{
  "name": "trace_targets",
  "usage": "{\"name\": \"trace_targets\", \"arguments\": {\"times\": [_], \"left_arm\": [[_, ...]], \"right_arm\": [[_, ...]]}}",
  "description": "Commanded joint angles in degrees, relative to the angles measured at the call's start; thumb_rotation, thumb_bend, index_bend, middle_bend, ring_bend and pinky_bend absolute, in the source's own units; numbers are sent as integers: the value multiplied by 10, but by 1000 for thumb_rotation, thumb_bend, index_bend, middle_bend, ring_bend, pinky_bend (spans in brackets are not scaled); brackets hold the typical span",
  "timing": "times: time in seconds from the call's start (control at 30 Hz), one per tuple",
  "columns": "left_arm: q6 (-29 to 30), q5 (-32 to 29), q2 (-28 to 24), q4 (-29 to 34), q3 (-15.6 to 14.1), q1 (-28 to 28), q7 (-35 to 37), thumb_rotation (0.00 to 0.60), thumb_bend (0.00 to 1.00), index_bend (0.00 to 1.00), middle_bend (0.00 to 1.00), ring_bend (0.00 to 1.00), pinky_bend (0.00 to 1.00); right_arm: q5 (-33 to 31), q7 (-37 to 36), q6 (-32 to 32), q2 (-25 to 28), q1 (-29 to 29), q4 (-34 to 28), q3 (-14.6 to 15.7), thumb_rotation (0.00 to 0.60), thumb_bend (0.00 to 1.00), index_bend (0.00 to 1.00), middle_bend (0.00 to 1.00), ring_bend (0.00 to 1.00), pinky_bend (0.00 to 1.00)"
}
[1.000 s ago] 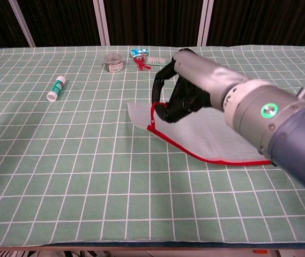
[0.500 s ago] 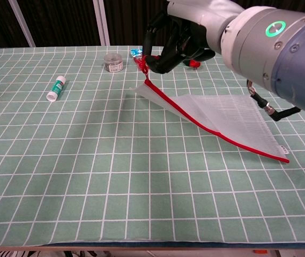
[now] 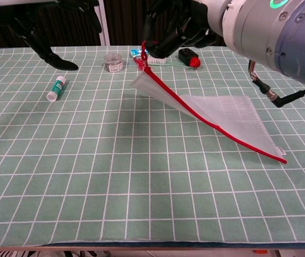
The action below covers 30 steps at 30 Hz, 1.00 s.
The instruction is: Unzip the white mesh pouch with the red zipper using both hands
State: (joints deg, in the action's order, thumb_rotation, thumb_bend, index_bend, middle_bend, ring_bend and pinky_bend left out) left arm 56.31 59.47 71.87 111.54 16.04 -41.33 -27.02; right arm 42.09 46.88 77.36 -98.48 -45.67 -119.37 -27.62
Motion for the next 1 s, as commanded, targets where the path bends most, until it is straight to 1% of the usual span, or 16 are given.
{"name": "trace_targets", "arguments": {"times": [0.03,0.2,0.53,0.83,1.0], "left_arm": [[-4,-23,24,-10,-4,-21,-12,600,211,316,0,0,0],[-1,-40,52,-24,-7,-43,-19,600,255,357,0,0,0],[5,-48,93,-45,-6,-75,-12,600,330,433,0,0,0],[11,-67,128,-56,-4,-98,-7,600,352,467,0,0,0],[16,-69,142,-57,-10,-107,-11,600,352,487,0,0,0]], "right_arm": [[-4,-3,5,3,-5,-3,2,600,575,697,1000,1000,1000],[-11,-10,15,9,-10,-7,8,600,580,699,1000,1000,1000],[-15,-24,27,17,-20,-12,21,600,585,700,1000,1000,1000],[-18,-36,37,28,-24,-19,28,600,586,700,1000,1000,1000],[-21,-41,40,34,-26,-21,30,600,587,700,1000,1000,1000]]}}
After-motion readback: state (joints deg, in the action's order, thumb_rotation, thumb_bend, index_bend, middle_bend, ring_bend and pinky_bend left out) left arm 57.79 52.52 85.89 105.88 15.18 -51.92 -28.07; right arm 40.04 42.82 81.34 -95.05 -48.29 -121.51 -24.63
